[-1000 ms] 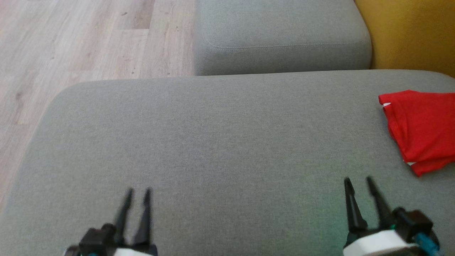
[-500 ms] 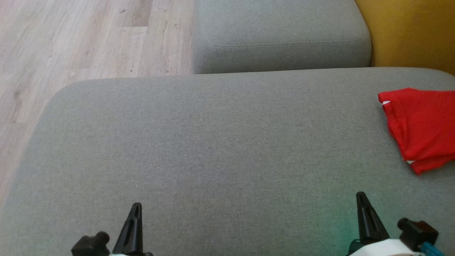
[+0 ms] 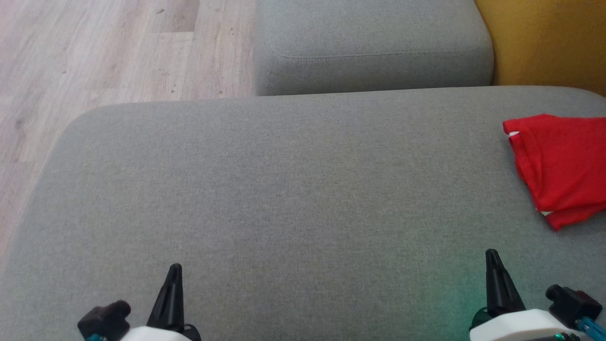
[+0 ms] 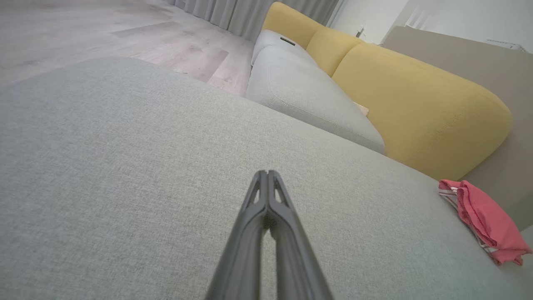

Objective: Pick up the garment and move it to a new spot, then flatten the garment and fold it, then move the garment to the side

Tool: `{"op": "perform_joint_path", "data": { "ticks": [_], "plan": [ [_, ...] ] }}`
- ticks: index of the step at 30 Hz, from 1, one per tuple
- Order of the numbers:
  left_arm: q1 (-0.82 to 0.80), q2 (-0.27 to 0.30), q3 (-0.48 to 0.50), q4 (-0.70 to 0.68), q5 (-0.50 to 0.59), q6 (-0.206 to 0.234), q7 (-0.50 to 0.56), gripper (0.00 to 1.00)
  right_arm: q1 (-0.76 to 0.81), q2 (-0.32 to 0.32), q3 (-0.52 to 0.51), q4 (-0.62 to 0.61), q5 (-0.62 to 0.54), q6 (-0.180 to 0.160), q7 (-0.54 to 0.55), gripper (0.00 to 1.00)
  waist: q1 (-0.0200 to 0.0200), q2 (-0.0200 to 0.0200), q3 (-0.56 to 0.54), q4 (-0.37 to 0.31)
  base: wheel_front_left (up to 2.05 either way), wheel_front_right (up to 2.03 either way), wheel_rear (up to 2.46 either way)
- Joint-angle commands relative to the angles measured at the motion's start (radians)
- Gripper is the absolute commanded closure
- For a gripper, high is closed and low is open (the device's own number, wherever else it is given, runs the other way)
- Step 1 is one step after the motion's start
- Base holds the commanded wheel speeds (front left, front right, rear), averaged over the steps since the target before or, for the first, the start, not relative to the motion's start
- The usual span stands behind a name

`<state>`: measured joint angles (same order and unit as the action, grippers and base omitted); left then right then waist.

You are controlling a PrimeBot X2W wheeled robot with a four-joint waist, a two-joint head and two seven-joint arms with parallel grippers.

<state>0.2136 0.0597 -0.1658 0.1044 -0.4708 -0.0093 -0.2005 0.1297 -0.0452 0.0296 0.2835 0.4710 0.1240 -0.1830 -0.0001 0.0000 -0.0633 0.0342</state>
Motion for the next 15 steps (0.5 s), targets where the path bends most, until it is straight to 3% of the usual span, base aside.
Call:
{"op": "perform_joint_path", "data": {
  "ticks": [1, 15],
  "plan": [
    [-0.054, 0.014, 0.021, -0.023, -0.034, -0.007, 0.007, 1.0, -0.056, -0.011, -0.003, -0.032, 0.035, 0.002, 0.009, 1.0, 0.0001, 0.0, 0.001, -0.001, 0.0, 0.0, 0.0],
    [-0.092, 0.019, 0.046, 0.0, -0.204, -0.024, 0.042, 1.0, -0.081, -0.014, -0.018, -0.033, 0.199, 0.002, 0.046, 1.0, 0.0001, 0.0, 0.011, -0.005, 0.0, 0.0, 0.0]
  ]
}}
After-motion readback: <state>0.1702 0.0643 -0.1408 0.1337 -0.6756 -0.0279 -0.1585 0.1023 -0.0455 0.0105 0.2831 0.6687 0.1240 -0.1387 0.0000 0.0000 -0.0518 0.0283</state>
